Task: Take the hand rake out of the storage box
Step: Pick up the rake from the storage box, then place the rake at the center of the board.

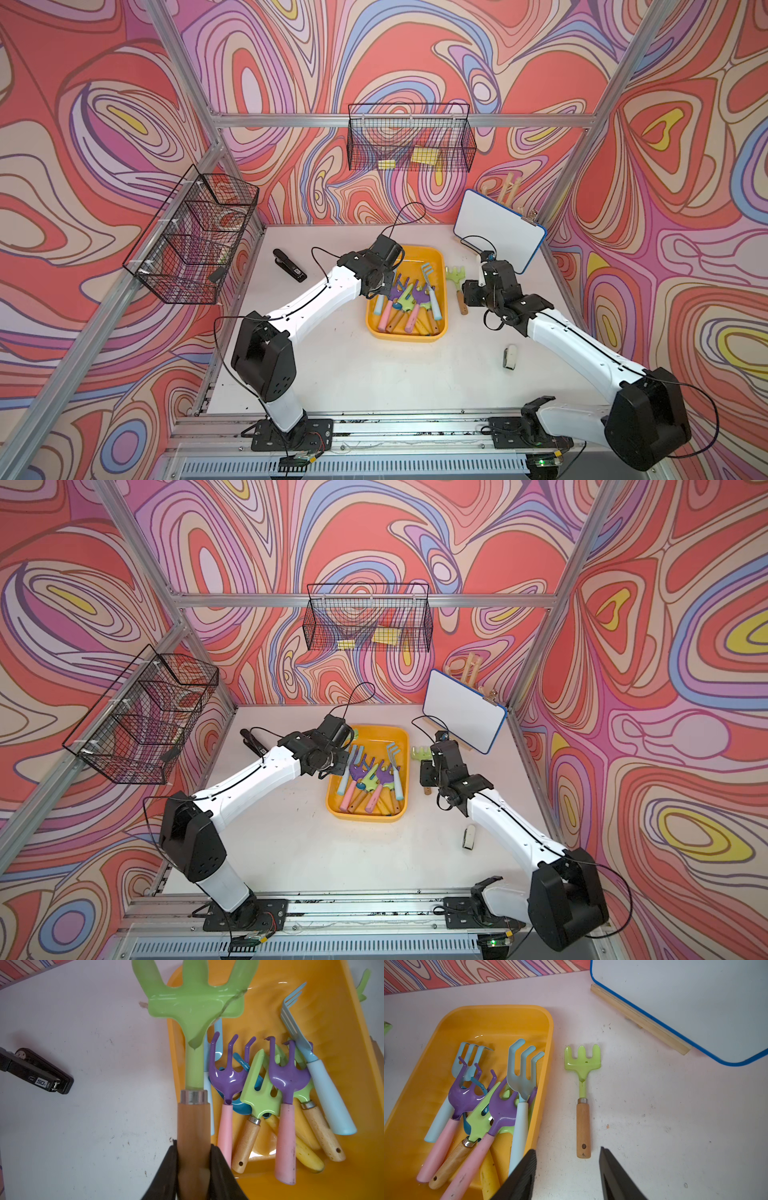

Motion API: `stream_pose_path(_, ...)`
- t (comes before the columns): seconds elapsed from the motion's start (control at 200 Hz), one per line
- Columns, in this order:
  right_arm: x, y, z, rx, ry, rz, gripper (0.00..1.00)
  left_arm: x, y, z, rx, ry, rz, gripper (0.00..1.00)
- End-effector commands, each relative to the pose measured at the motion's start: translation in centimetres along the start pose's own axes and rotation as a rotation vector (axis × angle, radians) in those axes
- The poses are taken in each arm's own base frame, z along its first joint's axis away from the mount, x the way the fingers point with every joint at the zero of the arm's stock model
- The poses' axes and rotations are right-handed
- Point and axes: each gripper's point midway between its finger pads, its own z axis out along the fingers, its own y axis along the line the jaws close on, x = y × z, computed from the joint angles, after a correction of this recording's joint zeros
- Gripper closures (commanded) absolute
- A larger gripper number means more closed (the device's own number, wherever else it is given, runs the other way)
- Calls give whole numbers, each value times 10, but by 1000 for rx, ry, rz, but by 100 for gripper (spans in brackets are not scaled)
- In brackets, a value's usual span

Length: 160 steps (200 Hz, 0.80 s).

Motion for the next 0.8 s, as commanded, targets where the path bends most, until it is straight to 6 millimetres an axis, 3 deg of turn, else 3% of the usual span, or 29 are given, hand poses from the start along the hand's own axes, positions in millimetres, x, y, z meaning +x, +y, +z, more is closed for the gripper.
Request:
stream_pose_path(0.0, -4, 1, 2, -7, -6, -2, 47, -12, 16, -13, 5, -71, -31, 85)
stream_pose_path(0.18, -2, 2, 3, -11, 1, -5, 48, -4, 41, -5, -4, -58, -73, 85)
stream_pose_path(0.456, -1, 4, 5, -19, 5, -5, 48, 15, 77, 34, -41, -55, -99, 88)
stream_pose_path(0.796, 3, 4, 12, -16, 23, -7, 49, 27, 76, 72, -31, 21, -65, 88)
